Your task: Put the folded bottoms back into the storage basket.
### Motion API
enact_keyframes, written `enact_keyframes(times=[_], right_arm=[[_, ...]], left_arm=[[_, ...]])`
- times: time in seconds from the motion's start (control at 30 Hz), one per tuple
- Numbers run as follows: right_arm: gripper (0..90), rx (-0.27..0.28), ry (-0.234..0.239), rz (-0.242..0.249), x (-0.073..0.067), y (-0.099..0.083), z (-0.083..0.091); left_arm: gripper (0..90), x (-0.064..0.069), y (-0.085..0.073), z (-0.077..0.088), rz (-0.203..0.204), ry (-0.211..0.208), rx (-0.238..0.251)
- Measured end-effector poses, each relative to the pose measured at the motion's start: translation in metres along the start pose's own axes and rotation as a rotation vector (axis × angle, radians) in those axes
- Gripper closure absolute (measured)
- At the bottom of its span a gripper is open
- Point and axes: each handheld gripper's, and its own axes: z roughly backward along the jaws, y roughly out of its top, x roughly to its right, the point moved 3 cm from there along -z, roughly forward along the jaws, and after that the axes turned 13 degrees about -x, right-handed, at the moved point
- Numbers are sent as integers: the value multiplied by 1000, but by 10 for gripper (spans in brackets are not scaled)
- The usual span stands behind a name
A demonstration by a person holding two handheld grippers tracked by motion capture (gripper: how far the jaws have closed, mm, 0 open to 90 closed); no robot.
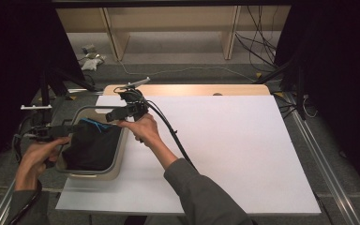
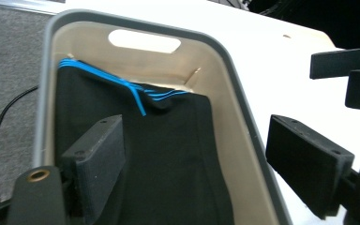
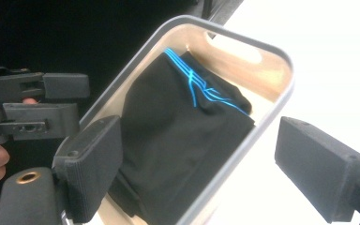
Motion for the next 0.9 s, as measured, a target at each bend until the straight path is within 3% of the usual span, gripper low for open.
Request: enact_keyframes(times=[0.33, 0.9], right_arm=[[163, 45, -16, -10, 16, -5, 23], [163, 96, -31, -15, 39, -23, 55]], left_arm=[[186, 20, 5, -8, -25, -24, 38], [169, 57, 8, -24, -92, -46, 56]])
